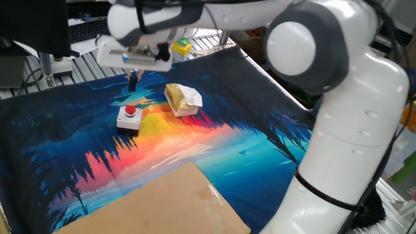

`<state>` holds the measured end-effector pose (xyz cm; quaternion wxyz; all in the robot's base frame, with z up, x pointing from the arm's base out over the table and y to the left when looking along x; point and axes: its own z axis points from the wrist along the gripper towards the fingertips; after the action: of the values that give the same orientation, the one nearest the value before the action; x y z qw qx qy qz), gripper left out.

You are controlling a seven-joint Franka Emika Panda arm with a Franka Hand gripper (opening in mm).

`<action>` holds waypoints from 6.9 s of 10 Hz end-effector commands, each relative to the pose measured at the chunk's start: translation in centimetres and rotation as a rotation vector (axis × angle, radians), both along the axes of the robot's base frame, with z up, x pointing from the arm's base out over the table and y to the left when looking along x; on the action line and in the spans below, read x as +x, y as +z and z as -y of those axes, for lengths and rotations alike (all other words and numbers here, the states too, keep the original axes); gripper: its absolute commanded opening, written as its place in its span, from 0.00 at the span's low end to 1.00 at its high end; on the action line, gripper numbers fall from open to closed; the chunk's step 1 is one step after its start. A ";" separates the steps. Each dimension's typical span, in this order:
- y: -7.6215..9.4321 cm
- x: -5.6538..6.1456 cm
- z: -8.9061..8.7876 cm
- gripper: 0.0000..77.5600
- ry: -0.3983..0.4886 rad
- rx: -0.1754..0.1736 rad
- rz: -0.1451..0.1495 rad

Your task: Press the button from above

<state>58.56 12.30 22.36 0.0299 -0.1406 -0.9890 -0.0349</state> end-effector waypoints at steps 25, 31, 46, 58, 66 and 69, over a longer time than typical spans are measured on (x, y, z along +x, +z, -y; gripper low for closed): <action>-7.0 0.2 -0.7 0.00 0.035 -0.081 0.003; -9.8 -0.2 -0.8 0.00 0.032 -0.080 0.029; -12.0 -1.7 0.4 0.00 0.059 -0.100 0.021; -9.8 -1.2 0.4 0.00 0.026 -0.083 0.018; 0.7 0.8 -1.1 0.00 -0.012 -0.034 -0.030; 1.2 1.5 -1.0 0.00 -0.009 0.038 -0.011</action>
<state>59.36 13.18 21.19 0.0261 -0.1396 -0.9897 -0.0165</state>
